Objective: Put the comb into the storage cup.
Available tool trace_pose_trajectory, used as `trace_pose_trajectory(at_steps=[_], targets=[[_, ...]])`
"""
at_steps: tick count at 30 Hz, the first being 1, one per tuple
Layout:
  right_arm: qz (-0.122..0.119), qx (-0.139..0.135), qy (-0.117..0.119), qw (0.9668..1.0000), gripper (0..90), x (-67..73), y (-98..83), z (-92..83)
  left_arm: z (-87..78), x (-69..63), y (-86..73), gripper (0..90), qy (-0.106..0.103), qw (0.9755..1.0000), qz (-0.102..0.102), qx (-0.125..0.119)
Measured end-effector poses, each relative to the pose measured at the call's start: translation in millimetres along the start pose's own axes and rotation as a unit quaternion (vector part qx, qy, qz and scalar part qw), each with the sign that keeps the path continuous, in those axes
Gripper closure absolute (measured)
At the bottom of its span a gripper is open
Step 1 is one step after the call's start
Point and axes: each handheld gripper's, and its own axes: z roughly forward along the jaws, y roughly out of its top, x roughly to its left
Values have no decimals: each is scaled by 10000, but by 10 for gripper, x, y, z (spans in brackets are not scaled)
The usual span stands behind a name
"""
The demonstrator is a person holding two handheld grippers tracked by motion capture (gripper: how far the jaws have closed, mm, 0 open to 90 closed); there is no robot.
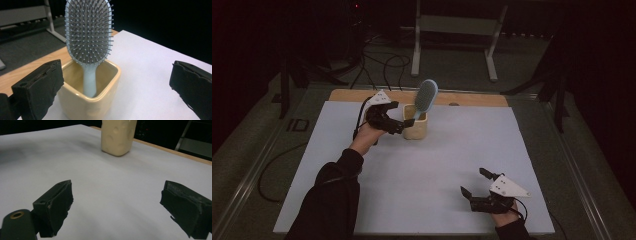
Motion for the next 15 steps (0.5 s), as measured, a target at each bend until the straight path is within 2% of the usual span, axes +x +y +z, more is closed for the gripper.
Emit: trace_pose_trajectory(at_steps=[2, 3, 7, 14, 15], targets=[[4, -11, 3, 10000, 100, -1, 1, 0, -25, -1, -3, 0, -23, 10000, -32, 6], [-5, -2, 6, 10000, 100, 2, 0, -1, -62, -8, -10, 0, 55, 10000, 47, 1], [6, -24, -7, 10000, 100, -1, 4, -8, -196, -4, -31, 0, 89, 9999, 44, 57], [-24, 4, -1, 10000, 100, 14, 6, 2, -406, -2, -95, 0, -9, 9999, 52, 115], [-23, 12, -3, 10000, 100, 14, 6, 4, -431, -9, -108, 0, 42, 9999, 88, 129]])
